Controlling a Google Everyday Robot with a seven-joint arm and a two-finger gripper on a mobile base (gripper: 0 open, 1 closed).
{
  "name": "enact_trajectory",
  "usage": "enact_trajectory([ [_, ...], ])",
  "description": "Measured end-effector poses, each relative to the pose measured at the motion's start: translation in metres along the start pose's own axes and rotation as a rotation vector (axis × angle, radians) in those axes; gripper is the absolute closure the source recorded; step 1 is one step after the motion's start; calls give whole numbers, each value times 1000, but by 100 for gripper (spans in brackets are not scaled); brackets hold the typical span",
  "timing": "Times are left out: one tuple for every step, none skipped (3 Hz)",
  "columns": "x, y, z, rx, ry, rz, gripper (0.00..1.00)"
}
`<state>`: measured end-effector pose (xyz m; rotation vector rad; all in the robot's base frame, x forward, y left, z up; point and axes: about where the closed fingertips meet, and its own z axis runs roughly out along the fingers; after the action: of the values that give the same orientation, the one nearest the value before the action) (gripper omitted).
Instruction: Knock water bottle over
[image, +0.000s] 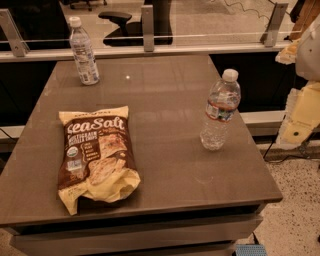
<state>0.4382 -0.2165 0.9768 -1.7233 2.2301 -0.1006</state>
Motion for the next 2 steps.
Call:
enact_trajectory([
  [0,0,0,0,0,0,0],
  [3,-1,0,14,-33,11,0],
])
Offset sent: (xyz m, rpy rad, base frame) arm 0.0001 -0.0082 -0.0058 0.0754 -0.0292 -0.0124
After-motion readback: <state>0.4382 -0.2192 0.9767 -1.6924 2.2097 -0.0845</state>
